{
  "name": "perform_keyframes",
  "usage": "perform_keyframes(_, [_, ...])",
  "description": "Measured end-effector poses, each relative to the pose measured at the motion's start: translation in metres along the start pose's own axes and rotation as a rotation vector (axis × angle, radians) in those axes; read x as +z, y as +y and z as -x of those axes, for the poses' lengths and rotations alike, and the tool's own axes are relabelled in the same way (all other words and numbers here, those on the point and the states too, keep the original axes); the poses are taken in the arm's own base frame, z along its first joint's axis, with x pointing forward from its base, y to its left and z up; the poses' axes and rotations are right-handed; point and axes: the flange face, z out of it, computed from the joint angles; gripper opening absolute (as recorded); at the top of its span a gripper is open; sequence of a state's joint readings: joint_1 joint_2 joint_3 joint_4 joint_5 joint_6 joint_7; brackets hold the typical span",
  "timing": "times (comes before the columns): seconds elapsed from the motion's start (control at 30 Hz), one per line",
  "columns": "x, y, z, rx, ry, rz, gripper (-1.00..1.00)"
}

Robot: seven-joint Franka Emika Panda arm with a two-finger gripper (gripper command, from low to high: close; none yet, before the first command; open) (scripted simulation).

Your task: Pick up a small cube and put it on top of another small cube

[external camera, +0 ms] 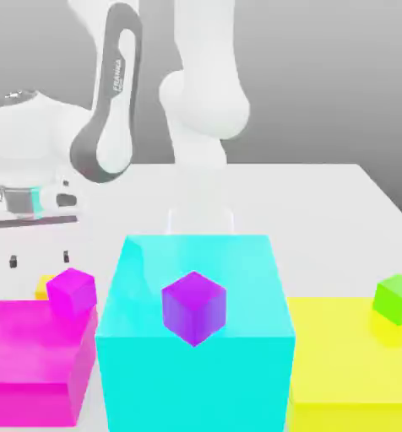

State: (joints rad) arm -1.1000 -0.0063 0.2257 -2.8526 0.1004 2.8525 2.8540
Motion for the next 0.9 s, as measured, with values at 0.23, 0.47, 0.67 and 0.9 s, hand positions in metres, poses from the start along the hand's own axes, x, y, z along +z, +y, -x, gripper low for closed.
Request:
perform_keyframes(0.23, [0.011,0.011,0.004,0.004,-0.011,0.071,0.00])
perform_keyframes(0.47, [0.026,0.015,0.005,0.011,-0.007,0.113,0.00])
perform_keyframes(0.67, [0.041,0.016,0.003,0.015,0.005,0.123,0.00])
perform_keyframes(0.9, [0.057,0.014,-0.001,0.017,0.019,0.104,0.00])
